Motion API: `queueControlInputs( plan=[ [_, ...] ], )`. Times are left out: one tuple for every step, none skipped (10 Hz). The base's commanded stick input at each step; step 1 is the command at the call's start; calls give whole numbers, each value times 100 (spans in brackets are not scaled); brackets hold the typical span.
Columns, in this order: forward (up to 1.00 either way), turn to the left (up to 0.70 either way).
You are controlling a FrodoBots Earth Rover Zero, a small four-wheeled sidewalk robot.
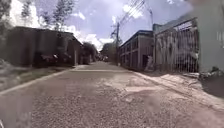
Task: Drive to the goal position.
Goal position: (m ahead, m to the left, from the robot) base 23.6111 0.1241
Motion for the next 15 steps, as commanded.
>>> queueControlInputs(
  plan=[
    [70, 0],
    [70, 0],
    [70, 0],
    [70, 0],
    [70, 0],
    [70, 0],
    [70, 0],
    [70, 0],
    [70, 0],
    [70, 0],
    [70, 0],
    [70, 0],
    [70, 0],
    [70, 0],
    [70, 0]
  ],
)
